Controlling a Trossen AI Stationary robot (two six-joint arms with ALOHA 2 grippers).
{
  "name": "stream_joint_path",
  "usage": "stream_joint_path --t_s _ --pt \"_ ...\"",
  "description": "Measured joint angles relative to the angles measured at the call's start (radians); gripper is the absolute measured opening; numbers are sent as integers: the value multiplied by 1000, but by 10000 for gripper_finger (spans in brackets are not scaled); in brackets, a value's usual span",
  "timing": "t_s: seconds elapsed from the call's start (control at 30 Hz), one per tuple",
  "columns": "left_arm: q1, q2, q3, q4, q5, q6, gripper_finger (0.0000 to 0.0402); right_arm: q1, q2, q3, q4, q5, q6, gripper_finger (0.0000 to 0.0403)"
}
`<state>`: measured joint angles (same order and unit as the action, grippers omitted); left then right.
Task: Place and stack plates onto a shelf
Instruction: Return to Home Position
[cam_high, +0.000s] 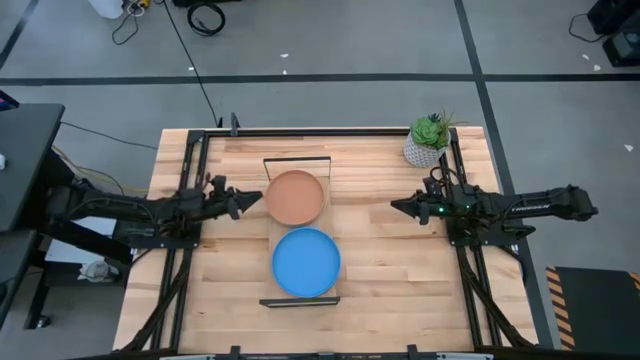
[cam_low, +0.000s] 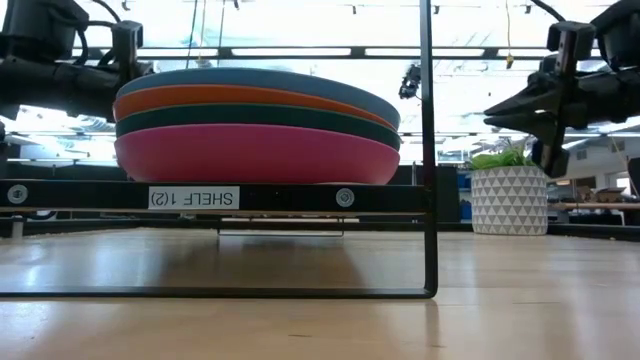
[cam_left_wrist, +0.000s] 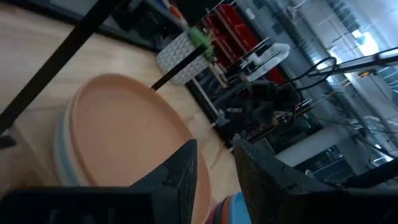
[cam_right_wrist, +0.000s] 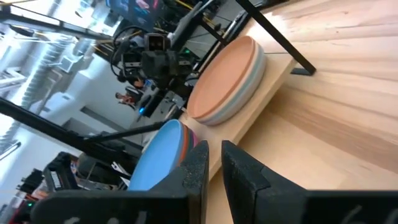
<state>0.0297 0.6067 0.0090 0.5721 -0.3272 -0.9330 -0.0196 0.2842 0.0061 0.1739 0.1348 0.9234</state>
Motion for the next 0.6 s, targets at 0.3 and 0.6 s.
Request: stream_joint_path --t_s 0.3,0.6 --pt "-64 -22 -1 -65 -33 -25 98 0 -73 1 -70 -57 -13 47" --pt "-69 -205 -1 -276 -43 -11 24 0 -240 1 -151 -81 -43 24"
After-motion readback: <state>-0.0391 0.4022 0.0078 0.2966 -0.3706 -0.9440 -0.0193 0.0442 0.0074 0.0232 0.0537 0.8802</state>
